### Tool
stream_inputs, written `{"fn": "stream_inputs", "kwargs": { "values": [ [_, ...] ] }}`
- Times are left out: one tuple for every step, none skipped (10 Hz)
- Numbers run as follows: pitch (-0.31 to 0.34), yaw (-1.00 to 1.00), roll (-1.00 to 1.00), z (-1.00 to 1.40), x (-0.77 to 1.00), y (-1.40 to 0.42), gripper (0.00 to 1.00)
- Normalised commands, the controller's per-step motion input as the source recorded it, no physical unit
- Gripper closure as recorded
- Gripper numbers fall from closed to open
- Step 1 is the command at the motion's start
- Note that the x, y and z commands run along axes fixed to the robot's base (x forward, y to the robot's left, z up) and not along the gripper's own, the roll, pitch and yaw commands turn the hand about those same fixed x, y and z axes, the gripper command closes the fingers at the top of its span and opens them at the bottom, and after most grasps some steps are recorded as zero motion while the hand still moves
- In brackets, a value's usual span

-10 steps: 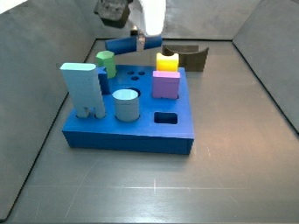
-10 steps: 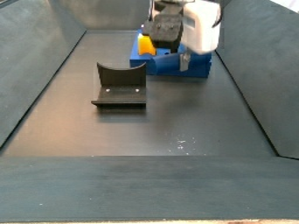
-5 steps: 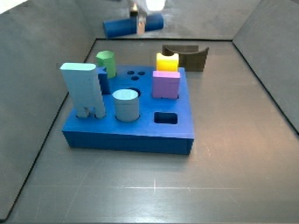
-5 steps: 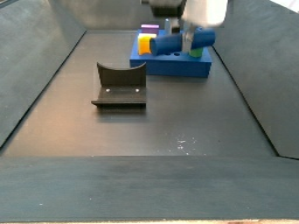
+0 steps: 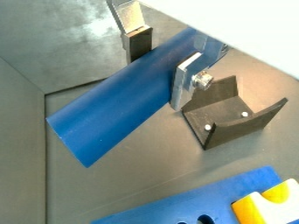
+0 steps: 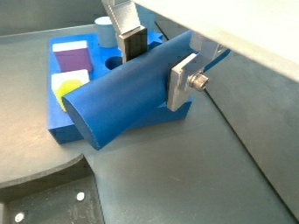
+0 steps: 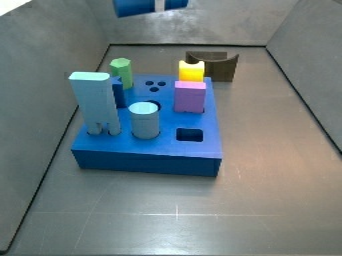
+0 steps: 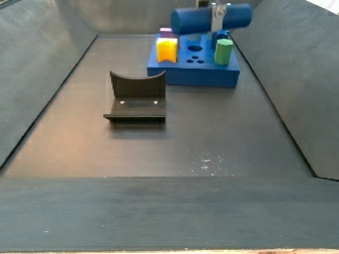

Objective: Pick up the round object. Move up. Place the round object on the fixture. Regrasp the round object. Move to above the board. Insert the round object.
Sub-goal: Place the round object on the fixture.

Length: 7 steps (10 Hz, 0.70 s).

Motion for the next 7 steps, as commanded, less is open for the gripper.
{"fn": "stream_inputs", "kwargs": {
  "values": [
    [-0.041,1.00,-0.07,1.00,0.18,0.70,1.00],
    [-0.034,1.00,-0.08,0.90,0.12,0.53,1.00],
    [-0.028,1.00,-0.08,0.69,0.05,0.22,1.00],
    [-0.025,1.00,-0.09,0.54,0.02,0.08,1.00],
    [-0.021,1.00,-0.09,0.38,0.01,0.05,1.00],
    [-0.014,1.00,-0.10,0.22,0.01,0.05,1.00],
    [-0.002,1.00,-0.11,0.02,0.02,0.02,1.00]
  ]
}}
